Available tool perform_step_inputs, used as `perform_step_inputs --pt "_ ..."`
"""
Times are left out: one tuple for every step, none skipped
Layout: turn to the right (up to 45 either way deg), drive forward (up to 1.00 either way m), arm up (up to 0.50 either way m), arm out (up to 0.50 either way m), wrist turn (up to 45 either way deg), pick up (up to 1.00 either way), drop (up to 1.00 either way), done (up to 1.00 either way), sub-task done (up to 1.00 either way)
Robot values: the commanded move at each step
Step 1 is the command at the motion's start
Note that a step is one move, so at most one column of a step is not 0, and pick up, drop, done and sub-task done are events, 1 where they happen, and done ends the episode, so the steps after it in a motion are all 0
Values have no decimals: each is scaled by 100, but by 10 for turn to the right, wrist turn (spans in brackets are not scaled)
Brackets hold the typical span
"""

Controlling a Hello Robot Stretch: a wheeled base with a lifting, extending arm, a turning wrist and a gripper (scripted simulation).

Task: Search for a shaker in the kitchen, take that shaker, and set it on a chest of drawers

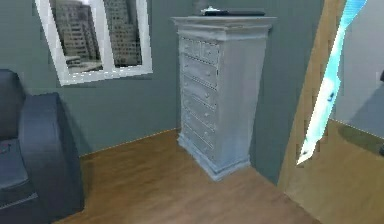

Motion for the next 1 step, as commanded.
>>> perform_step_inputs --pt "210 0 0 0 0 0 0 0 0"
